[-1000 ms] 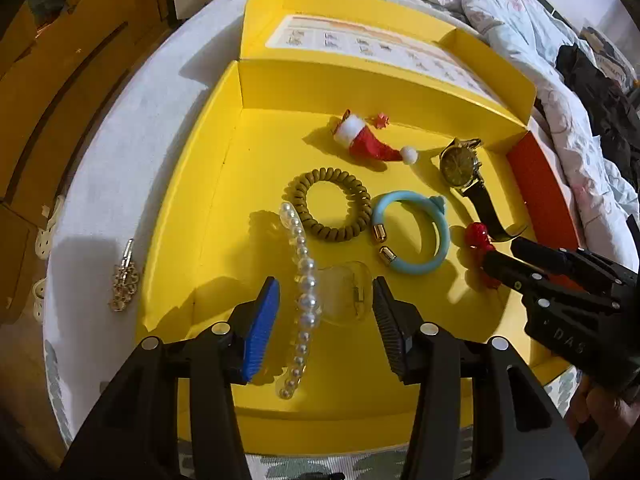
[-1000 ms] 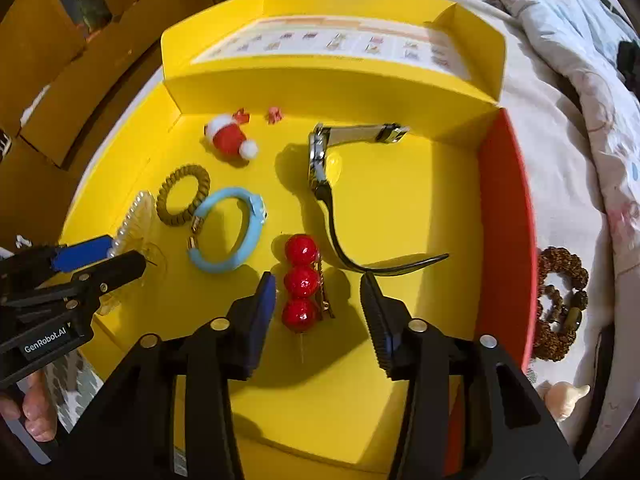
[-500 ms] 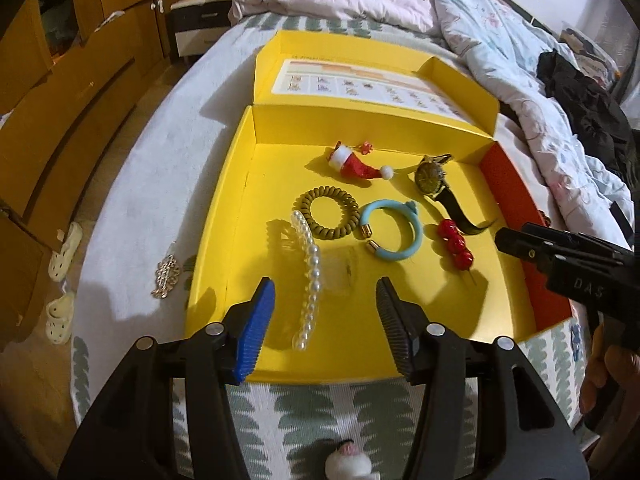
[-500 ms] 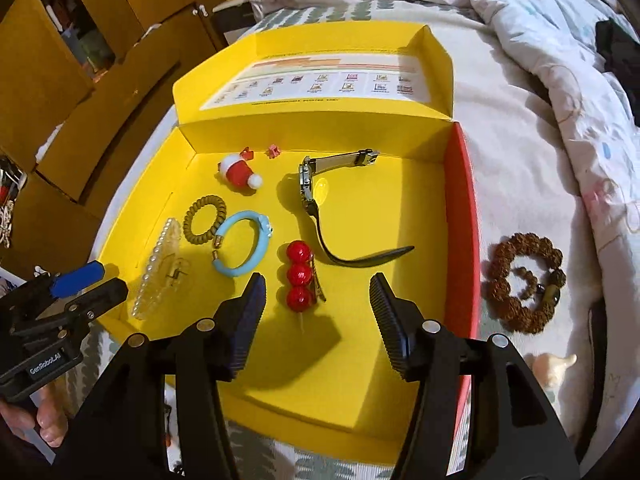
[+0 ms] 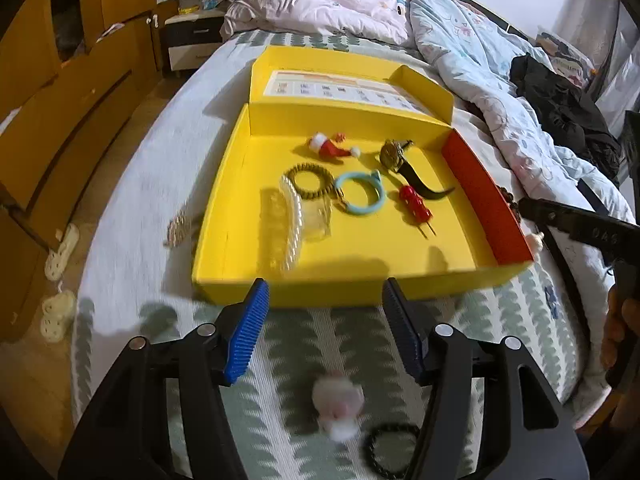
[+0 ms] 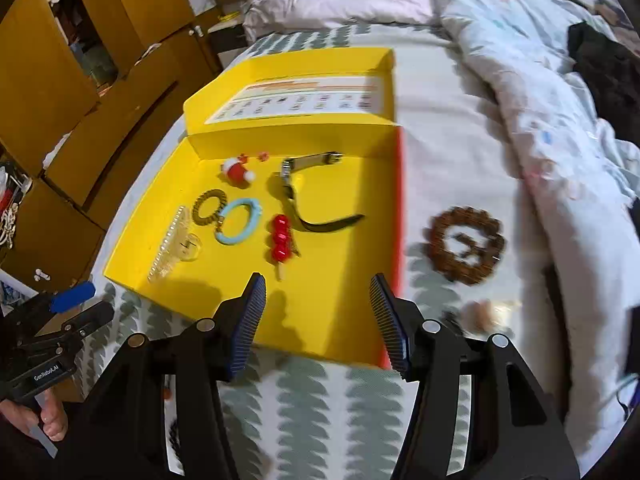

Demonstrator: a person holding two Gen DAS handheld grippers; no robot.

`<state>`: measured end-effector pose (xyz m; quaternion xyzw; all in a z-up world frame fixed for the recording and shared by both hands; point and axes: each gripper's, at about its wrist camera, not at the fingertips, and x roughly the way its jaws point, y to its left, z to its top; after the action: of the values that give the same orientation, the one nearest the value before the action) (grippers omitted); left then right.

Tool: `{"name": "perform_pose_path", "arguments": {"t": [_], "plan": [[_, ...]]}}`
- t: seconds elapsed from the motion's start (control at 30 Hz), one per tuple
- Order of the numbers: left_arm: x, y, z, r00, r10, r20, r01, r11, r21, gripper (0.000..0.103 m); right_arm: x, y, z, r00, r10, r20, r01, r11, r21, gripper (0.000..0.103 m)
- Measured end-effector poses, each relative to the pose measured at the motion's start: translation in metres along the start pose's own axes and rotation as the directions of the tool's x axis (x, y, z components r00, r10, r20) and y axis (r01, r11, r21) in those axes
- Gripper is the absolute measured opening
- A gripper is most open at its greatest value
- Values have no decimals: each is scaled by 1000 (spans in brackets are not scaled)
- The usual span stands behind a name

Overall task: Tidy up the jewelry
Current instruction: 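Move left tool to the white bunny clip while right tool approaches the blue hair clip, then grasp the white bunny clip with left tool while right tool grasps the blue hair clip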

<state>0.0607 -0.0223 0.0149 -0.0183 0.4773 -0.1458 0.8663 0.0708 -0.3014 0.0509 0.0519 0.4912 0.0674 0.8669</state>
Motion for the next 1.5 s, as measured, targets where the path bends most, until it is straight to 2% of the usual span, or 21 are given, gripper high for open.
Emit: {"name": "perform_pose_path", "arguments": {"t": [0.17, 0.3, 0.47, 0.6, 0.73, 1.07, 1.2, 1.4, 1.5], "plan": [[-4, -11, -24, 1000, 28, 0, -28, 999, 27, 59, -24, -28, -18, 999, -41, 9, 41, 999, 28, 58], [-4, -13, -40, 995, 95, 14, -96, 995, 27, 60, -35, -57, -36, 996, -87, -3, 87, 994, 67, 58], [3, -10, -55, 994, 107, -21, -107, 994, 10, 60, -33, -88, -64, 988, -135, -74, 141, 986, 89, 58], [4, -13, -62, 994, 103, -31, -103, 995, 12, 64, -28, -108, -82, 984, -132, -120, 147, 981, 126, 58], [10, -19, -69, 993, 109, -52, -108, 994, 28, 64, -13, -127, -96, 974, -126, -186, 157, 974, 165, 58], [20, -17, -74, 990, 80, -116, -78, 997, 26, 64, 18, -129, -107, 947, -138, -289, 185, 972, 142, 58], [19, -19, -74, 990, 96, -107, -93, 995, 35, 64, 22, -129, -109, 940, -151, -306, 202, 969, 141, 58], [15, -20, -70, 993, 80, -85, -78, 997, 28, 64, 25, -131, -111, 936, -151, -317, 206, 968, 146, 58], [20, -23, -70, 992, 78, -102, -74, 996, 40, 64, 27, -135, -112, 938, -141, -317, 198, 968, 155, 58]]}}
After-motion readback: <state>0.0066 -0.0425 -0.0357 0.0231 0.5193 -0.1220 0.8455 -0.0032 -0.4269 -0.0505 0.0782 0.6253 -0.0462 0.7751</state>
